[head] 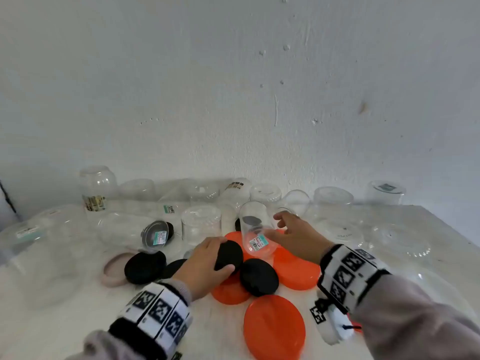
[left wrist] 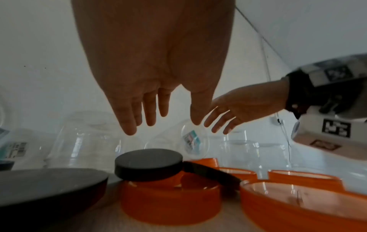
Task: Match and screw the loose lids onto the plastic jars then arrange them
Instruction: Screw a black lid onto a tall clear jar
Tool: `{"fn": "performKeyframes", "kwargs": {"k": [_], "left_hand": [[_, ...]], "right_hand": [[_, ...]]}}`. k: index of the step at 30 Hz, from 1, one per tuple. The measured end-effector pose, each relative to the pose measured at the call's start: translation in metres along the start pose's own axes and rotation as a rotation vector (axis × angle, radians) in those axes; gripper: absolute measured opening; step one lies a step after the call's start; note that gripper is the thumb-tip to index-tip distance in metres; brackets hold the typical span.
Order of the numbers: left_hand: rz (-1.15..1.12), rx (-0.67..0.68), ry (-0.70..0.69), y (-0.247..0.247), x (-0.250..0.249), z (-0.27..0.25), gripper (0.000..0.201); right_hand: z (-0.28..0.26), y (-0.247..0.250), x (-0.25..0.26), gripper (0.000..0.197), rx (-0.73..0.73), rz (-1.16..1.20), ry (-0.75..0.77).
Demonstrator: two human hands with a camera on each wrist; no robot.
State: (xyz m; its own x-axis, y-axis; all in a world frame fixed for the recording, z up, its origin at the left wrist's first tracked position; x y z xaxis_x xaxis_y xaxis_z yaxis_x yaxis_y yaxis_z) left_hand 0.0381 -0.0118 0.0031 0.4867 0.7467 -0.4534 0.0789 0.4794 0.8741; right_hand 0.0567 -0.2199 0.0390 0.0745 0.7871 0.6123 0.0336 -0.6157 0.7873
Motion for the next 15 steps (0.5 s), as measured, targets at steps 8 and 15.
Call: {"fn": "performKeyframes", "kwargs": {"k": [8,15], "left_hand": [[0.180,0.197,0.054,-0.018,0.015,0.027,0.081],[0.169,0.266,0.069,-0.022,0.018,0.032,0.084]], "right_hand": [[0.044,-0.021,0.002,0.089,0.080,-0.007,-0.260],[0.065,-0.030,-0.006,0.099,0.169,0.130,-0.387]]}}
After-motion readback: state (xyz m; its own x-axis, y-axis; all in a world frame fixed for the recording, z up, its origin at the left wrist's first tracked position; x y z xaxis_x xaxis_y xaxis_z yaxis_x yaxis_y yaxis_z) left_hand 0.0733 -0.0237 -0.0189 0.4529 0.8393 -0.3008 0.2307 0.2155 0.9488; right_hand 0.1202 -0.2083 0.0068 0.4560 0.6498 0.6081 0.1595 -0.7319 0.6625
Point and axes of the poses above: each hand's wrist, its own z-axis towards the middle knuckle, its own y-axis out of the back of the hand, x = y × z, the point moved 4 cm from there along z, towards the middle knuckle, and after that the axes turned 12 degrees about -y, right-handed, at the moved point
